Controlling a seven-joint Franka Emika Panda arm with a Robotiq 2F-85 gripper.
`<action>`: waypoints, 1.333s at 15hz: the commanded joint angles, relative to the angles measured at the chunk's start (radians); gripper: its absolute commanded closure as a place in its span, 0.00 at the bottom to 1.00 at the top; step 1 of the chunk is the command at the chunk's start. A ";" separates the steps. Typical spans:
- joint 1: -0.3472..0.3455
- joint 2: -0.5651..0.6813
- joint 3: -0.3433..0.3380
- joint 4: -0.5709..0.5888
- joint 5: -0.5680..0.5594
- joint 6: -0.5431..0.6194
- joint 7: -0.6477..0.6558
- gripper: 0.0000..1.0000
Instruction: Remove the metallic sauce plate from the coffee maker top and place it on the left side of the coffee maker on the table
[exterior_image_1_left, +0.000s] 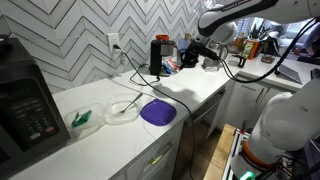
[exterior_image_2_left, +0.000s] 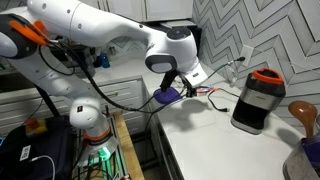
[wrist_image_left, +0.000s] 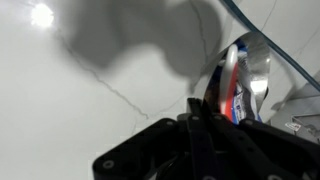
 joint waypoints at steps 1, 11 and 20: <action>-0.037 0.010 0.022 -0.007 0.047 -0.006 -0.067 0.97; 0.116 -0.005 -0.174 -0.130 0.340 0.070 -0.444 0.99; 0.001 0.147 -0.180 -0.131 0.607 0.011 -0.728 0.99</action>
